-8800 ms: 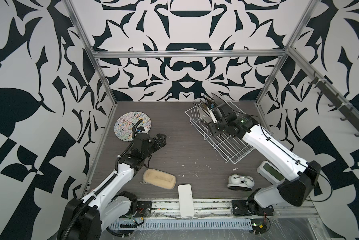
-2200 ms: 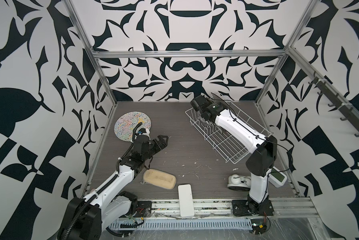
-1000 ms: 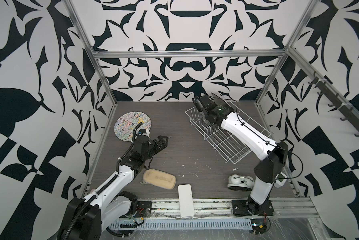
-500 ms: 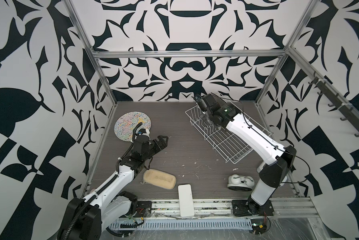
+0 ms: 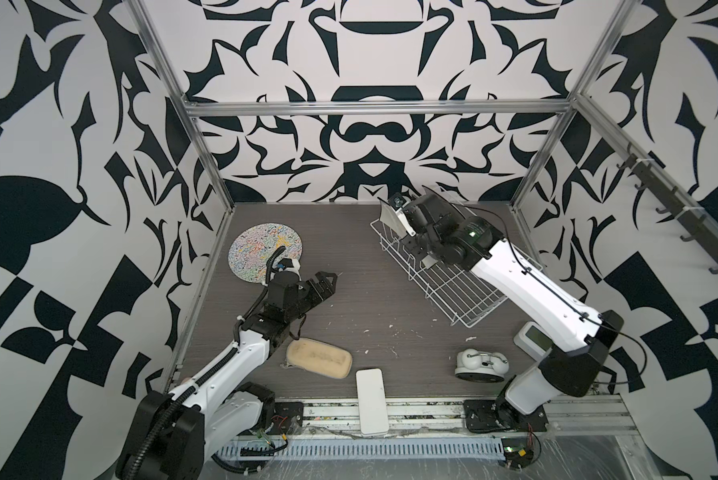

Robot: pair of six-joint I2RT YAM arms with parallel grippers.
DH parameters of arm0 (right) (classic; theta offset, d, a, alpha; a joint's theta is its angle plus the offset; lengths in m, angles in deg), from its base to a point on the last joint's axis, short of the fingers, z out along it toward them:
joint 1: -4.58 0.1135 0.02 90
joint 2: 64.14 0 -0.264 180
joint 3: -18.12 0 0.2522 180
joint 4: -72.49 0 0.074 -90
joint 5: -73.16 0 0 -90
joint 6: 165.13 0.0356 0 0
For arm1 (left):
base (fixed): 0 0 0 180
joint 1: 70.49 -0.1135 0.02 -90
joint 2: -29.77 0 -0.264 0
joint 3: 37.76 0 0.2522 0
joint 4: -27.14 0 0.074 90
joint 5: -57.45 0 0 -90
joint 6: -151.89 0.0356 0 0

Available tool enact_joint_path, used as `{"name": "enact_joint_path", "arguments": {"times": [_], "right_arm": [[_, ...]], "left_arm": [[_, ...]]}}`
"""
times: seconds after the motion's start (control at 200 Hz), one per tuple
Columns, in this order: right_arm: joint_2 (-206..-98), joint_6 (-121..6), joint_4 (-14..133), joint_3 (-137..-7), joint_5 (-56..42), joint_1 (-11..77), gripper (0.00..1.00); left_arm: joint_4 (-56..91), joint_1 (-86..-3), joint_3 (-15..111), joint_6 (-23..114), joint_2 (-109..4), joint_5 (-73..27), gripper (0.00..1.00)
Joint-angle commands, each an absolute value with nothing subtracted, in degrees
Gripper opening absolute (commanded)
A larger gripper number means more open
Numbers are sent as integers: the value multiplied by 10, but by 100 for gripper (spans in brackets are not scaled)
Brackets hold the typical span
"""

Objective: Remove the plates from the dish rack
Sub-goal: 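Pull the white square plate up out of the rack with the right gripper, then carry the white square plate to table centre while the left gripper reaches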

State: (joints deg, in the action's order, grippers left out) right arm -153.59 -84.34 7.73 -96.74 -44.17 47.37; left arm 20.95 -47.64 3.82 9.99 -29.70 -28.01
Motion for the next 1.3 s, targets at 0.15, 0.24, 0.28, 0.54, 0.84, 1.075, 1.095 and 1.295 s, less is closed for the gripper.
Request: {"name": "enact_joint_path", "arguments": {"times": [0.15, 0.24, 0.28, 0.54, 0.84, 1.075, 1.095, 1.295], "right_arm": [[-1421, -800, 280, -911, -396, 474, 0], [-1390, -790, 335, -867, -371, 473, 0], [-1375, -786, 360, -848, -363, 474, 0], [-1312, -756, 491, -744, -333, 473, 0], [-1280, -701, 621, -640, -317, 473, 0], [-1275, -637, 710, -581, -295, 472, 0], [-1275, -629, 722, -572, -291, 473, 0], [-1279, -570, 824, -518, -291, 472, 0]], "left_arm": [[230, -476, 30, 92, -293, -273, 99], [225, -476, 29, 94, -288, -278, 99], [224, -476, 28, 94, -285, -282, 99], [211, -476, 25, 96, -268, -296, 99], [223, -477, 21, 84, -262, -306, 99], [240, -476, 21, 71, -270, -294, 100], [240, -476, 21, 70, -270, -294, 100], [244, -476, 16, 64, -261, -293, 100]]}}
